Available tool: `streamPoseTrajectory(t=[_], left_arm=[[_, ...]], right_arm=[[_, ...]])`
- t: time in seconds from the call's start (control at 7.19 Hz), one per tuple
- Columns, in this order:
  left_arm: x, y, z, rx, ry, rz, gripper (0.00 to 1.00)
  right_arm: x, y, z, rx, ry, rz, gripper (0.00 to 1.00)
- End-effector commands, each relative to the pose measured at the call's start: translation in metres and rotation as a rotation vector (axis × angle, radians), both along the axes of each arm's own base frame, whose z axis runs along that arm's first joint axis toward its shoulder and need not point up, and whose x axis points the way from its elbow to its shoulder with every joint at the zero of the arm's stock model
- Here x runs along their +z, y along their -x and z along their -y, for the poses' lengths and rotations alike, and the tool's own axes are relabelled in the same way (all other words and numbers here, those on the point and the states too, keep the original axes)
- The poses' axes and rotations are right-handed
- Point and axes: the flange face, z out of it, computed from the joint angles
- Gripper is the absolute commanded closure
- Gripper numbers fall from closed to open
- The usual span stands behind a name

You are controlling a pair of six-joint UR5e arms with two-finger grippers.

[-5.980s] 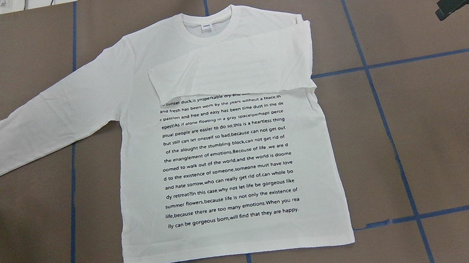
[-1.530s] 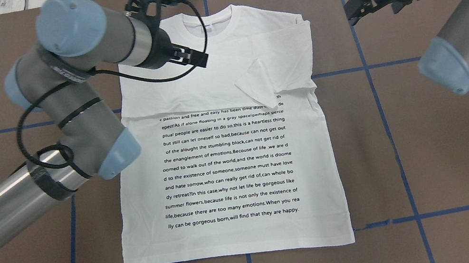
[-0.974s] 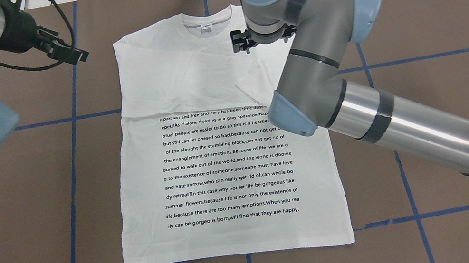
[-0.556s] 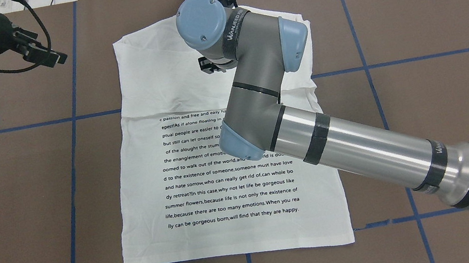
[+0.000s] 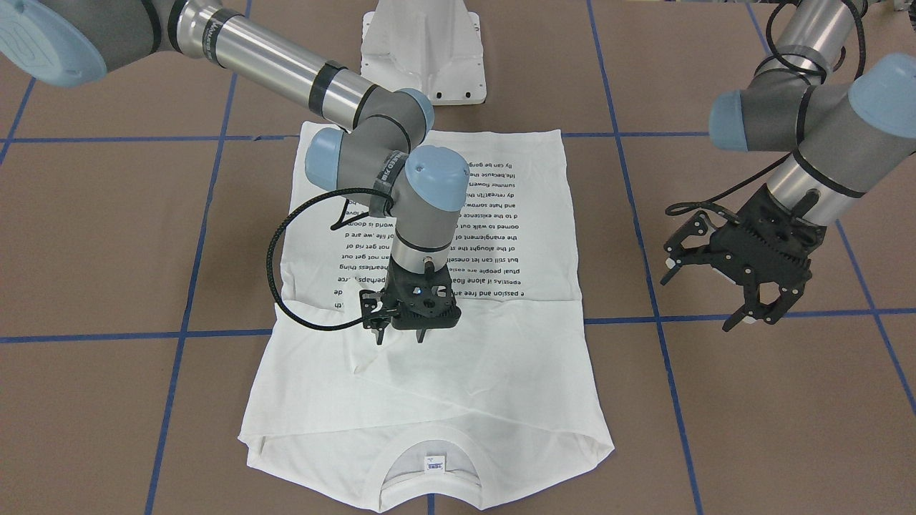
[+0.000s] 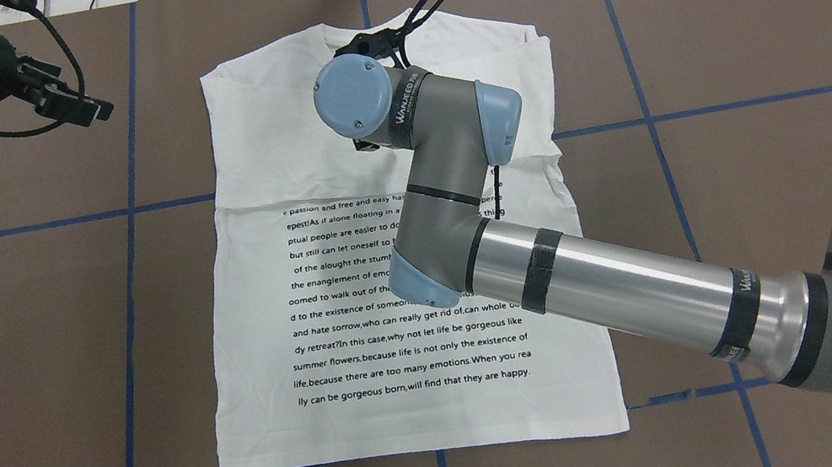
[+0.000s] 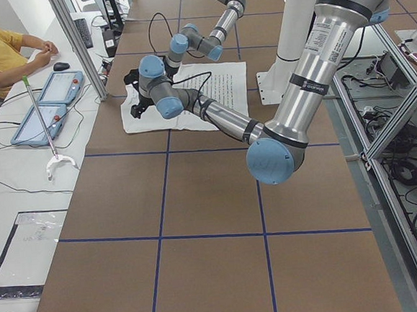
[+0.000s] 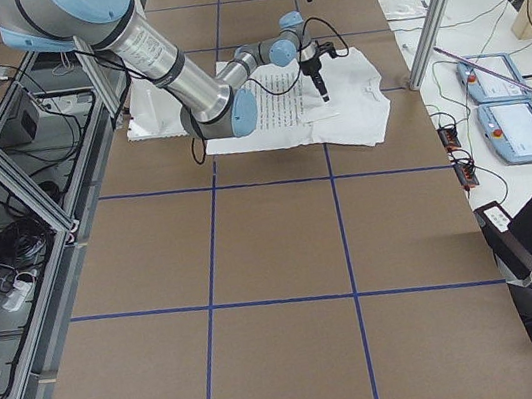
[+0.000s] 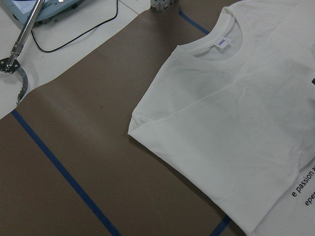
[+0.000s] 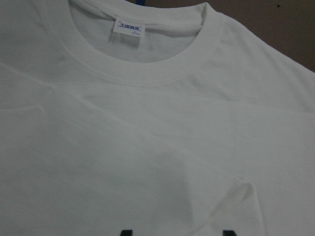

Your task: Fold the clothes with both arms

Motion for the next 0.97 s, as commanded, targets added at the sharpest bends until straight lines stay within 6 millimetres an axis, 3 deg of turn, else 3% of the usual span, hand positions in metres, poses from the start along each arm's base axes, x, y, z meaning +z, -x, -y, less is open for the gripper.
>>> streamPoseTrajectory(t=[0.0, 0.83], left_arm=[[0.0003, -0.0008, -0.0004, -0.002, 0.002, -0.001, 0.00], [-0.0014, -0.0017, -0.0008, -0.001, -0.003, -0.005, 0.00]], right_arm=[[0.0101, 0.0040, -0.0041, -0.007, 0.002, -0.013, 0.40], [0.0181, 0.0034, -0.0043, -0.006, 0.007, -0.023, 0.47]])
